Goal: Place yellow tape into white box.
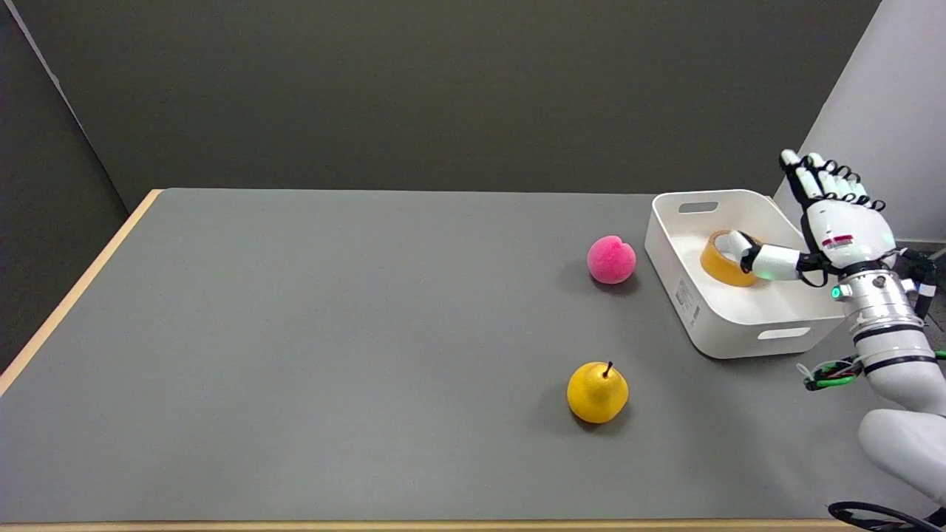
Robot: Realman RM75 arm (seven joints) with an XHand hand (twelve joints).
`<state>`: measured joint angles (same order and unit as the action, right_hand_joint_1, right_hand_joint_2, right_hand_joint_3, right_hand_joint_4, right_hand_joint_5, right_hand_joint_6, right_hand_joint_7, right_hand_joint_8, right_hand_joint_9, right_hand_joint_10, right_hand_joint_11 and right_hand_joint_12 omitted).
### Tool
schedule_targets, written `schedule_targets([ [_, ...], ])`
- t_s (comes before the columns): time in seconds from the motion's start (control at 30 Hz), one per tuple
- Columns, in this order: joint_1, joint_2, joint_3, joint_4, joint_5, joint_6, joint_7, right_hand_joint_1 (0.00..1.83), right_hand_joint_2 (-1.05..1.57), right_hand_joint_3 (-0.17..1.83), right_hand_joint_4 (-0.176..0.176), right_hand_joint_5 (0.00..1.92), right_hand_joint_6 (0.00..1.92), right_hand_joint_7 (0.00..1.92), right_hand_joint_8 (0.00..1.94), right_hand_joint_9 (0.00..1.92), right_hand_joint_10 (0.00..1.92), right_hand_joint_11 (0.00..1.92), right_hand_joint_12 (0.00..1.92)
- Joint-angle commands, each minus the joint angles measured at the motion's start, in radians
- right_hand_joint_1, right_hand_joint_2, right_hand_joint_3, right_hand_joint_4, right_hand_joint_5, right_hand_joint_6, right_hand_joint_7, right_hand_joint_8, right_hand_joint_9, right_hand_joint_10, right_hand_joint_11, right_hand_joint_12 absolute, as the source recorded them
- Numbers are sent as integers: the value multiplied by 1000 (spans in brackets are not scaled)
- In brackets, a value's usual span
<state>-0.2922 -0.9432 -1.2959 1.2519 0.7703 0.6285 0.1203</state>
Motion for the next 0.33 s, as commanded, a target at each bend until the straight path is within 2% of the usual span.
schedule_targets([
  [0.03, -34, 5, -20, 234, 178, 216, 20, 362, 491, 900, 112, -1, 28, -1, -1, 0, 41, -1, 762],
  [0.1, -22, 19, 5, 263, 214, 201, 14, 338, 514, 843, 109, -1, 28, -1, -1, -1, -1, -1, 702],
  [0.17, -13, 46, 41, 289, 319, 181, 12, 349, 519, 885, 107, -1, 5, -1, -1, -1, -1, -1, 615],
  [0.23, -5, 70, 61, 283, 417, 184, 20, 377, 590, 770, 99, -1, -1, -1, -1, -1, -1, -1, 505],
  [0.33, 6, 102, 76, 252, 573, 192, 21, 382, 551, 896, 95, 0, 2, 1, 1, 0, 2, -1, 470],
])
